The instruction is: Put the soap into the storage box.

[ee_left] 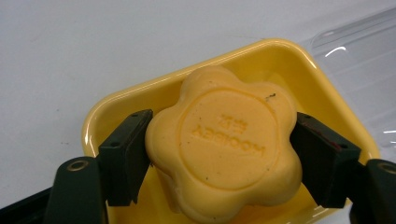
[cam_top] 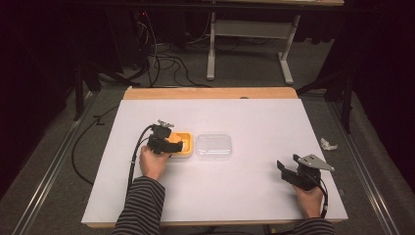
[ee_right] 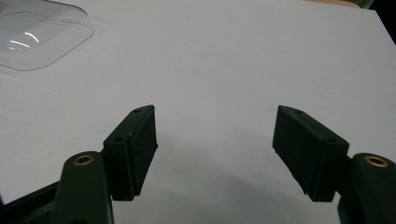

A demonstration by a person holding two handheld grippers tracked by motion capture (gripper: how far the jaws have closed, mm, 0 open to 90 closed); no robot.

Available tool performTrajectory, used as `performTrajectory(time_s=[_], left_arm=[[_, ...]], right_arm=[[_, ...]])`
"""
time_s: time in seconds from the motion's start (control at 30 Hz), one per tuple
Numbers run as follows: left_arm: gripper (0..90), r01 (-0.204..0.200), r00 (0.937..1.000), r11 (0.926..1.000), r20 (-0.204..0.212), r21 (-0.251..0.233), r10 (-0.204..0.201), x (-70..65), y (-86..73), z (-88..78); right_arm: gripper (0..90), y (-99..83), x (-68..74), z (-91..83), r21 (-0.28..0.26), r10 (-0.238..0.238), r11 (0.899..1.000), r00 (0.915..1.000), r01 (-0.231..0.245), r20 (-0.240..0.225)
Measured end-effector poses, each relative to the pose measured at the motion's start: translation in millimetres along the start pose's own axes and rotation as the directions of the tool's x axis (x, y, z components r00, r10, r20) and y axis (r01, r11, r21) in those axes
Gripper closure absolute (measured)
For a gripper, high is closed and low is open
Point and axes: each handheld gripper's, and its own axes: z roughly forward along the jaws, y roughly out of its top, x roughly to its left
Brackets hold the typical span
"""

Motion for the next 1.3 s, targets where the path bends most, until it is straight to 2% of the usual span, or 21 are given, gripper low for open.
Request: performTrajectory(time_s=[0.37,0.73,0.8,0.87,1.07,1.17,1.27,1.3], left_arm=[[27.1,-0.006,1.0000,0.9997,0.000,0.024,0.006,-1.3,-1.3,4.9],[26.7,0.020,0.9997,0.9996,0.016,0.018,-0.020,1.4,-3.1,5.3],[26.3,0.018,0.9997,0.9998,0.018,0.004,-0.018,1.4,-2.5,3.8],[25.6,0.023,0.9996,0.9992,0.020,-0.032,-0.022,1.3,-1.3,-2.2],[23.8,0.015,0.9998,0.9982,0.011,-0.057,-0.014,2.0,-3.2,-9.3],[23.4,0.023,0.9996,0.9962,0.016,-0.084,-0.022,3.3,-4.0,-15.0],[23.5,0.012,0.9998,0.9916,0.019,-0.129,-0.009,1.3,-4.4,-26.5],[23.5,0.012,0.9998,0.9916,0.019,-0.129,-0.009,1.3,-4.4,-26.5]], right_arm=[[31.1,0.0,-0.2,-0.2,-0.003,-0.001,1.000,1.0000,0.001,0.002],[31.1,0.0,-0.4,-0.1,-0.003,-0.001,1.000,1.0000,0.001,0.000],[31.0,-0.1,-0.4,-0.2,-0.004,-0.001,1.000,1.0000,0.001,0.001],[31.1,0.0,-0.3,-0.1,-0.002,-0.002,1.000,1.0000,0.002,0.000],[31.1,-0.1,0.1,-0.1,-0.001,-0.002,1.000,1.0000,0.002,0.002],[31.1,-0.1,0.1,-0.1,-0.001,-0.001,1.000,1.0000,0.001,0.001],[31.2,0.1,-0.4,0.5,0.000,-0.008,1.000,1.0000,0.008,-0.001],[31.2,0.1,-0.4,0.5,0.000,-0.008,1.000,1.0000,0.008,-0.001]])
